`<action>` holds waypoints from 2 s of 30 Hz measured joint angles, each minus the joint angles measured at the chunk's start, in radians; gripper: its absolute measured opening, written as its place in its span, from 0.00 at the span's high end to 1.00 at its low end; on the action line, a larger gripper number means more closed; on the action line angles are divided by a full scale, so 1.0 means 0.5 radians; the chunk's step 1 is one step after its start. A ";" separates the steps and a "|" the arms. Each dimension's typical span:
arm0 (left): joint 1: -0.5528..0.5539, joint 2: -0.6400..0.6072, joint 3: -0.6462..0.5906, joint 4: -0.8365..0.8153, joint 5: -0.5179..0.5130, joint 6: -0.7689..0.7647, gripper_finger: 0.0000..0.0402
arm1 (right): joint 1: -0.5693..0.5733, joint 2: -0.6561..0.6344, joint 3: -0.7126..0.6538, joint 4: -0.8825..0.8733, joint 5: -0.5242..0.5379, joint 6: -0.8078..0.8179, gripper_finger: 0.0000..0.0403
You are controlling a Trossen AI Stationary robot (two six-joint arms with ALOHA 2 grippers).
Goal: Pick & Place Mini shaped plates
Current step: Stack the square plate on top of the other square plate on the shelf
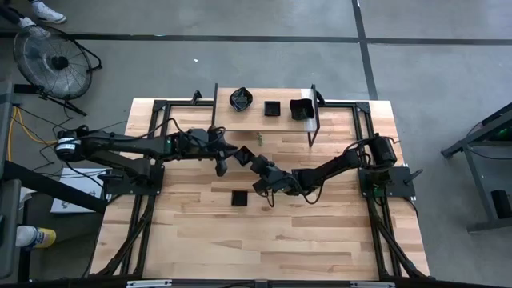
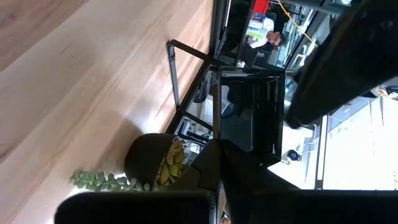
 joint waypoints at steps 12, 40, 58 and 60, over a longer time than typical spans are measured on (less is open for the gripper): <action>0.001 -0.523 -0.002 -0.215 -0.396 0.656 0.61 | -0.004 0.000 0.000 0.000 0.112 0.086 1.00; 0.000 -0.885 -0.001 -0.555 -0.128 1.099 0.61 | -0.413 -0.993 0.008 -0.918 -0.233 1.203 1.00; 0.000 -0.885 -0.001 -0.342 0.248 1.290 0.61 | -0.702 -1.038 0.518 -1.662 -0.665 1.753 1.00; 0.000 -0.885 -0.001 -0.370 0.249 1.292 0.61 | -0.766 -1.031 0.617 -1.832 -0.760 1.806 1.00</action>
